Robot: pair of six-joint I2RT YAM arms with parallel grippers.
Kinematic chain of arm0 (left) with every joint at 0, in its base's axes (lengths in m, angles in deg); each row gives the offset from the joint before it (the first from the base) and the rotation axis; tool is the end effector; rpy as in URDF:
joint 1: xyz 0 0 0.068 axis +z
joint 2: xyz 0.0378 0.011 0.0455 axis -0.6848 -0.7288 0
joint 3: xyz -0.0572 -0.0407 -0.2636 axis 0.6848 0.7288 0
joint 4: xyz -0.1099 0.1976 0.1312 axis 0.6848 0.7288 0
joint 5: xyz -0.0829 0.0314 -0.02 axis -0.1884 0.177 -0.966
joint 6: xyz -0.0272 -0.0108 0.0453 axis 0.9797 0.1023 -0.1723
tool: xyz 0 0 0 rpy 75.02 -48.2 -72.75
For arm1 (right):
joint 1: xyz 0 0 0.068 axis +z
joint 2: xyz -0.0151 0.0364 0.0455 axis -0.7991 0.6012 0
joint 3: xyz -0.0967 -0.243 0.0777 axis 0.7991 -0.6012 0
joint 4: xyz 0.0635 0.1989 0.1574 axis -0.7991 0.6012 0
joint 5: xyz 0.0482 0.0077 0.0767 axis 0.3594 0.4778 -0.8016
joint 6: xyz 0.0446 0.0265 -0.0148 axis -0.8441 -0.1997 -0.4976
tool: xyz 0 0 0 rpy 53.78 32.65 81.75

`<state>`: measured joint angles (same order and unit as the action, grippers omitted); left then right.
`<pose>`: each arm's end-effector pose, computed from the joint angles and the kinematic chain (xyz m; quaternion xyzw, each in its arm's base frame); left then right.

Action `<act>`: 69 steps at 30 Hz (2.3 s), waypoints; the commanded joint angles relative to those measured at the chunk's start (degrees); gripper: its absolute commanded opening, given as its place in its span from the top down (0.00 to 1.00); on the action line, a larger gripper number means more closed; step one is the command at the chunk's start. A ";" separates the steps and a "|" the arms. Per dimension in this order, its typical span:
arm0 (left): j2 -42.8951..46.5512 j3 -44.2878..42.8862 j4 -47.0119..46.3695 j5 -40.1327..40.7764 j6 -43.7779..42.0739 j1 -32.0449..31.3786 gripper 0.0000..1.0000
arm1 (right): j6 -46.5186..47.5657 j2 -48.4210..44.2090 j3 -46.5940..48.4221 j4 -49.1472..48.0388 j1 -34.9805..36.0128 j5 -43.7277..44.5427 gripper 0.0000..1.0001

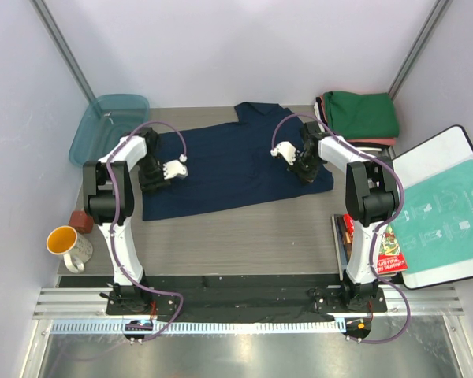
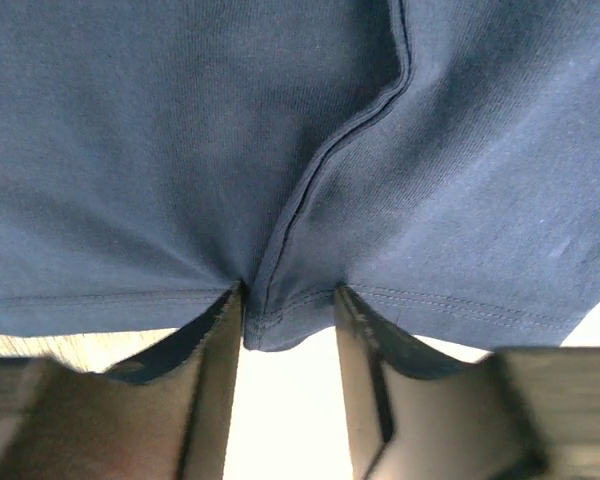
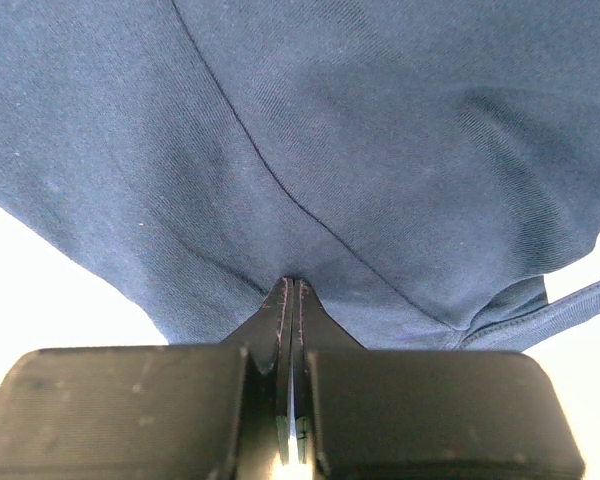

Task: Fold and stack the t-shirts
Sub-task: Fold the tshirt

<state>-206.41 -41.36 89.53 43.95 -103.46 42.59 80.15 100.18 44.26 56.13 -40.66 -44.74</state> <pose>0.3923 -0.0070 0.1628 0.6054 0.7951 -0.0275 0.0251 0.3984 0.0946 0.1676 -0.5296 0.8332 0.0481 0.1516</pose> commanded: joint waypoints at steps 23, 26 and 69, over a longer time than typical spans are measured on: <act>0.24 -5.84 4.76 -2.08 0.98 0.45 0.52 | 0.26 1.36 2.88 0.64 1.77 -0.18 0.99; -0.11 -5.49 5.11 -1.90 1.07 0.36 0.52 | 0.17 1.36 3.15 0.55 1.68 -0.27 0.99; 3.84 -3.03 9.07 2.84 0.81 2.01 1.00 | 0.35 1.36 2.97 0.73 2.12 0.35 0.99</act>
<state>-206.45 -44.84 96.46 45.13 -102.02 42.59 80.19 101.47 46.43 57.34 -39.13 -43.85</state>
